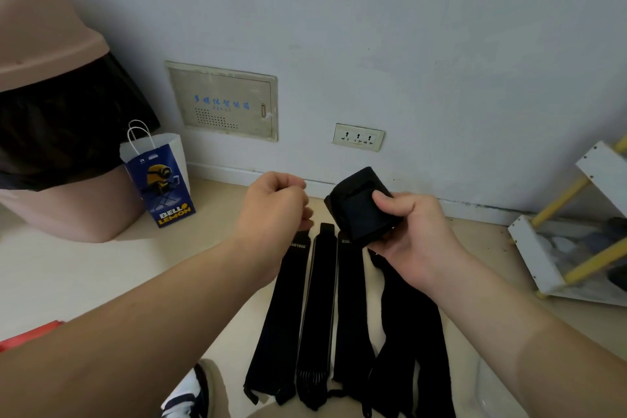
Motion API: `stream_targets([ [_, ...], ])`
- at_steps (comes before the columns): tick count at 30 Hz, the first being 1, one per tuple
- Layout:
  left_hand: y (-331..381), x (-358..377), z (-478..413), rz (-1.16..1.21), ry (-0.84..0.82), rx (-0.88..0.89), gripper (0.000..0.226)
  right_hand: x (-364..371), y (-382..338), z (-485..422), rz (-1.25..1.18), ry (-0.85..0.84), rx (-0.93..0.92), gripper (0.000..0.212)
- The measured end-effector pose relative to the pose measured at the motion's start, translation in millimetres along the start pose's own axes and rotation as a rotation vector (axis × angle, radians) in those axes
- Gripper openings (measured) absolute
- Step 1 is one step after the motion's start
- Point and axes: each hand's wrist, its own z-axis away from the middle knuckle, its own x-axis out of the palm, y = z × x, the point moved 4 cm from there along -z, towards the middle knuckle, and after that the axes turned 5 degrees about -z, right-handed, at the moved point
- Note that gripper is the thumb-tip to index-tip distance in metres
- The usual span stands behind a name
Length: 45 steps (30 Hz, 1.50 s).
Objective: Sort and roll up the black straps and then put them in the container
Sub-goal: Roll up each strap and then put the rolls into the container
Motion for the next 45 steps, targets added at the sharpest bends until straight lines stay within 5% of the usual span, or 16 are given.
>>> stream_targets([
  [1, -2, -2, -2, -0.014, 0.006, -0.034, 0.019, -2, -1, 0, 0.021, 0.009, -0.002, 0.011],
  [4, -13, 1, -4, -0.008, -0.116, -0.161, 0.024, -6, -3, -4, 0.055, 0.012, -0.008, 0.042],
  [8, -20, 18, 9, -0.101, -0.415, -0.190, 0.044, -3, 3, -3, 0.163, 0.002, 0.000, 0.023],
  [12, -24, 22, 26, -0.123, -0.526, -0.131, 0.043, -3, 5, 3, 0.447, -0.069, -0.074, 0.030],
  [17, -31, 4, 31, -0.250, -0.696, -0.229, 0.063, -13, 21, 18, 0.609, -0.300, 0.036, 0.011],
  [22, -65, 2, 23, -0.279, -0.573, -0.242, 0.067, -33, 32, 23, 0.909, -0.234, 0.100, 0.027],
  [28, -140, 2, 4, -0.458, -0.457, -0.338, 0.064, -58, 68, 28, 1.221, -0.152, 0.155, 0.020],
  [39, -263, -60, -79, -0.833, -0.239, -0.418, 0.078, -27, 187, -60, 1.216, -0.186, 0.311, 0.020],
  [45, -296, -89, -150, -1.076, -0.206, -0.359, 0.086, -32, 271, -111, 1.011, -0.105, 0.384, 0.016],
])
